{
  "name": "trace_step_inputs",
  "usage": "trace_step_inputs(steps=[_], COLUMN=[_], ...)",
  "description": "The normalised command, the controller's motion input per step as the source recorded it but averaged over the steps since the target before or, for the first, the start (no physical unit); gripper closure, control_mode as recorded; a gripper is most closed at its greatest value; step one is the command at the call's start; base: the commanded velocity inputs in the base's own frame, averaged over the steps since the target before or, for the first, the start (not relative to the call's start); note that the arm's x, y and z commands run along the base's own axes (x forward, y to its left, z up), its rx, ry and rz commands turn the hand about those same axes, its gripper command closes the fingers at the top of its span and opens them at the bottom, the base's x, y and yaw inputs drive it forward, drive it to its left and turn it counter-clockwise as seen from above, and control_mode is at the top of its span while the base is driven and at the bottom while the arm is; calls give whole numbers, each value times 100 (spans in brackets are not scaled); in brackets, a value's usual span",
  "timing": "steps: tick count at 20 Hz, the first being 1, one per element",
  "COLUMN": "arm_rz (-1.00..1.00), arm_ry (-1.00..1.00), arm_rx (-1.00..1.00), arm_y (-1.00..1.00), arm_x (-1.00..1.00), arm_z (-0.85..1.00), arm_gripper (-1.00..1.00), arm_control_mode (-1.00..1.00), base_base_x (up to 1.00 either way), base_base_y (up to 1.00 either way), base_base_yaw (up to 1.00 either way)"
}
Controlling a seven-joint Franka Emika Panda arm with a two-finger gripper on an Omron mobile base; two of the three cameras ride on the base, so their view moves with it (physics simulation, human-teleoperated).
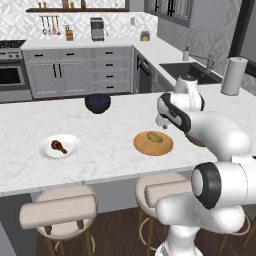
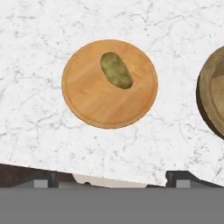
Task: Pick the chicken drumstick and potato from their plates and place them in the bowl. Then put the bowl in the fridge.
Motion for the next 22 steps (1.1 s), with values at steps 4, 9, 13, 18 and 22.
trace_step_inputs(steps=[4,9,13,18,22], arm_rz=[9,17,16,9,6], arm_ry=[4,6,0,4,1], arm_rx=[-4,5,4,0,0], arm_y=[8,-1,0,0,0], arm_x=[100,82,32,53,35], arm_z=[-90,-48,-32,-63,-41], arm_gripper=[-100,-100,-100,-100,-100], arm_control_mode=[-100,-100,-100,-100,-100], base_base_x=[0,0,0,0,0], base_base_y=[0,0,0,0,0], base_base_yaw=[0,0,0,0,0])
